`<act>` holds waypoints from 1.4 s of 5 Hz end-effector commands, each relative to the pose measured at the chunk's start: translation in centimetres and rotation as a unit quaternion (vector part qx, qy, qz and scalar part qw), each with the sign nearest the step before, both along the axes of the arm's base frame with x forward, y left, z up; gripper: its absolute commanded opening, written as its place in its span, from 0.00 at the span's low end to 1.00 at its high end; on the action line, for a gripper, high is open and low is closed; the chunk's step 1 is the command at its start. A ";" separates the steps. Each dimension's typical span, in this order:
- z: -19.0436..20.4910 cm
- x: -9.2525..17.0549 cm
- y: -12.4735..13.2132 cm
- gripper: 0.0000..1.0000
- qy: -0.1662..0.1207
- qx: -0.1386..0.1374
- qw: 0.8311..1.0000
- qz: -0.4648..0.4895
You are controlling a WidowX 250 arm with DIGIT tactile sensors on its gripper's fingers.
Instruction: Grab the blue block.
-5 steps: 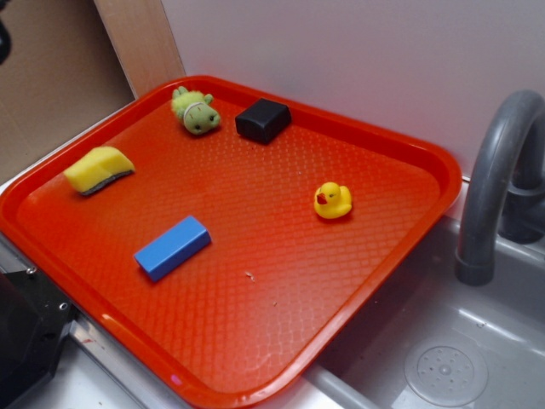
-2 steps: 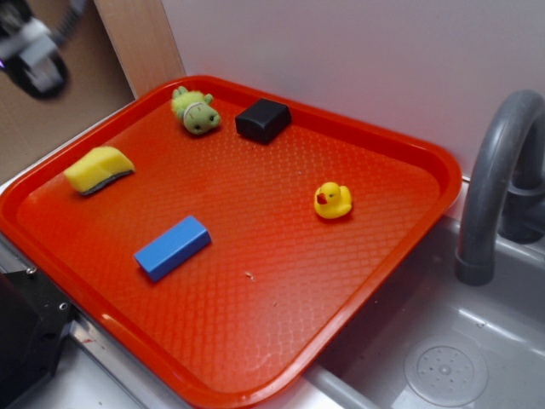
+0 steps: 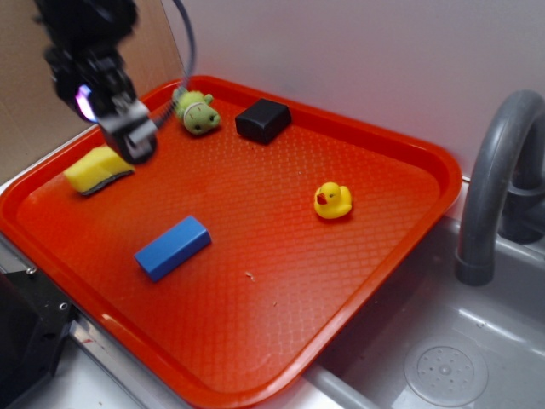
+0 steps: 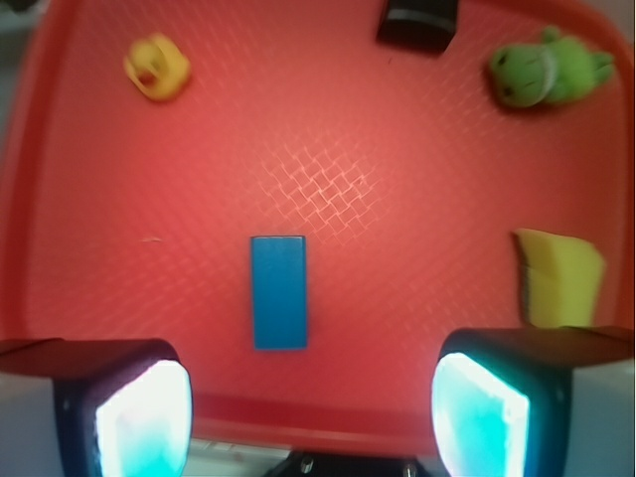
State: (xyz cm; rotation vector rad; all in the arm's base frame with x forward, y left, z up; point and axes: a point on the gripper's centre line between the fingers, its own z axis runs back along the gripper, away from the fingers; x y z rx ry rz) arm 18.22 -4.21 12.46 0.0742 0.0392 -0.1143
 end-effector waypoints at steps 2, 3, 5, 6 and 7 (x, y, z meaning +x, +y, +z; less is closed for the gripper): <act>-8.5 -2.5 0.4 1.00 0.071 -0.062 0.995 -0.014; -8.8 -2.8 -0.6 1.00 0.071 -0.071 0.995 -0.024; -10.2 -2.5 -1.5 0.97 0.071 -0.066 0.995 -0.027; -10.6 -2.3 -1.6 0.00 0.065 -0.039 0.997 -0.027; -10.5 -2.7 -1.7 0.00 0.058 -0.018 0.998 -0.021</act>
